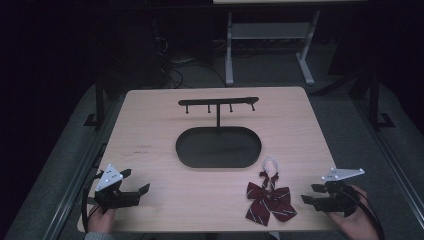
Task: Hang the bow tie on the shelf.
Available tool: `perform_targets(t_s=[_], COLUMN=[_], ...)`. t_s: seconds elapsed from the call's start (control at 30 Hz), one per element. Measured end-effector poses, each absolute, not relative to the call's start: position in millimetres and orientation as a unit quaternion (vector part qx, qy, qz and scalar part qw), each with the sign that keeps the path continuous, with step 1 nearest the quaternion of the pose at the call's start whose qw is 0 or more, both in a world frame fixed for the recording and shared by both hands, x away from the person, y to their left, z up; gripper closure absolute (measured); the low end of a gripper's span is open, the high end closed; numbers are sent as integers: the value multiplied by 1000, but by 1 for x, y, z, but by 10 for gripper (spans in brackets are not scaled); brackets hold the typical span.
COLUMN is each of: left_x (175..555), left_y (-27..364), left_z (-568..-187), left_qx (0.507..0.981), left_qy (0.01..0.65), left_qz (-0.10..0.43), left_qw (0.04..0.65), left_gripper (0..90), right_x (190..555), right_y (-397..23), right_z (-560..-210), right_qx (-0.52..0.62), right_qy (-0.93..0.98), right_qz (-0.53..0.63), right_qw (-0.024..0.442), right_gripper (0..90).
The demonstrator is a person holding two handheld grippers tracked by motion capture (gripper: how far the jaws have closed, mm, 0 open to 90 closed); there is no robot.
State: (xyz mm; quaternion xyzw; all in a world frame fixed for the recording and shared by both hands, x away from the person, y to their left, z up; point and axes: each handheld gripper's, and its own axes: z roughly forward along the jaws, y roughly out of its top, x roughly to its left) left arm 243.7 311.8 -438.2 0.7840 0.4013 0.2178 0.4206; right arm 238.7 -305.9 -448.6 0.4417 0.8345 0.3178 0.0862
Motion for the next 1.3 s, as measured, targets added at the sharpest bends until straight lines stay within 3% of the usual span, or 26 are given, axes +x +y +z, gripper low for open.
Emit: perform_targets(t_s=[1.3], left_x=[243], left_y=[318], left_z=[-439], left_qx=[775], left_qy=[412], left_qz=[221], left_qw=[426], left_gripper=[130], right_x=[275], right_y=[-261], right_z=[-407], right_qx=[368], right_qy=[882], right_qz=[279], right_qw=[89], right_gripper=[406])
